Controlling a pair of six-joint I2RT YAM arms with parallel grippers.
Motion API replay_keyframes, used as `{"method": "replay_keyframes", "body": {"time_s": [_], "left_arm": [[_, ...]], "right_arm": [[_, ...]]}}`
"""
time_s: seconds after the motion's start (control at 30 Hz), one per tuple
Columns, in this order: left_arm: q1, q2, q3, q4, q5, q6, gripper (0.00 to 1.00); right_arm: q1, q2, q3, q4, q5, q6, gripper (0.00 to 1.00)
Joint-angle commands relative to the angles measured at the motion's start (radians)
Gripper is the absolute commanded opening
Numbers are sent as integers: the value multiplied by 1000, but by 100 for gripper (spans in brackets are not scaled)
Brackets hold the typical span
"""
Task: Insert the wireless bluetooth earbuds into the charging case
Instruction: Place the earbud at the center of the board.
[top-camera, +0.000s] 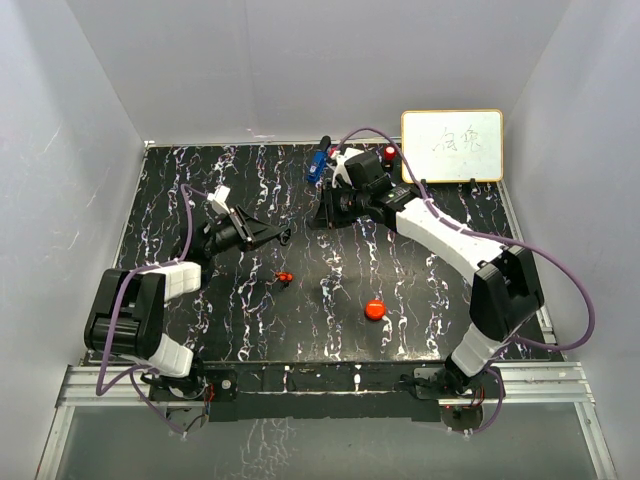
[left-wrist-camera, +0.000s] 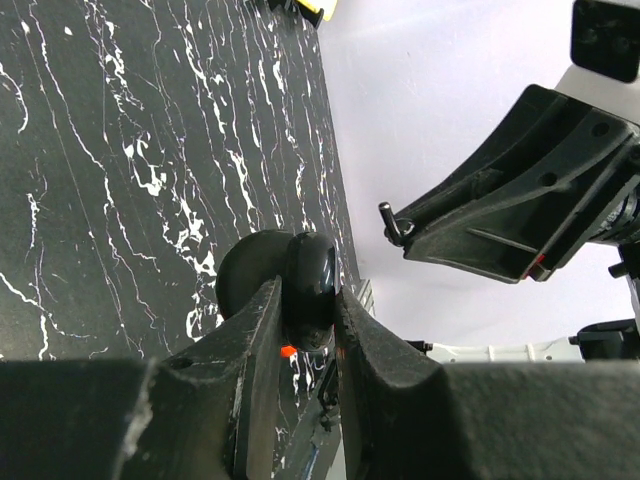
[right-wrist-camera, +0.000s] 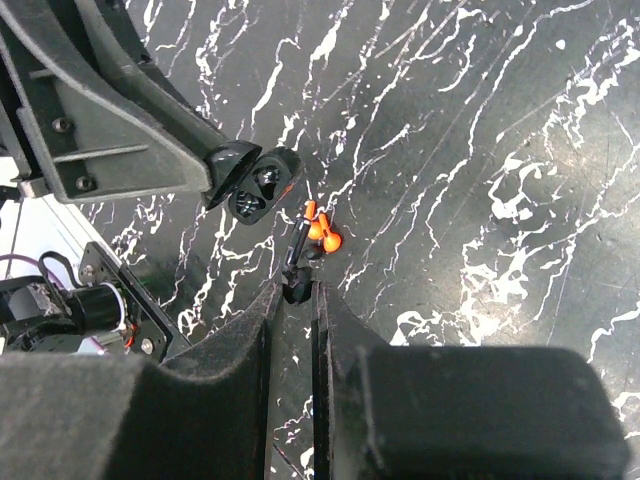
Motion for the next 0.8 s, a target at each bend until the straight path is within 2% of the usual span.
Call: {"method": "replay_keyframes", "body": {"time_s": [0.0, 0.3, 0.47, 0.77], "left_arm": [[-15, 0, 35, 62, 3, 17, 0], [-16, -46, 26, 17, -5, 29, 0], [-15, -71, 20, 0, -12, 30, 0], [-16, -87, 0, 4, -19, 27, 0]], "right_arm": [[-21, 15, 28, 0, -13, 18, 12], [-32, 81, -97, -1, -3, 18, 11], [-37, 131, -169, 79, 9, 66, 10], [-50, 190, -204, 161, 10, 95, 10]]}}
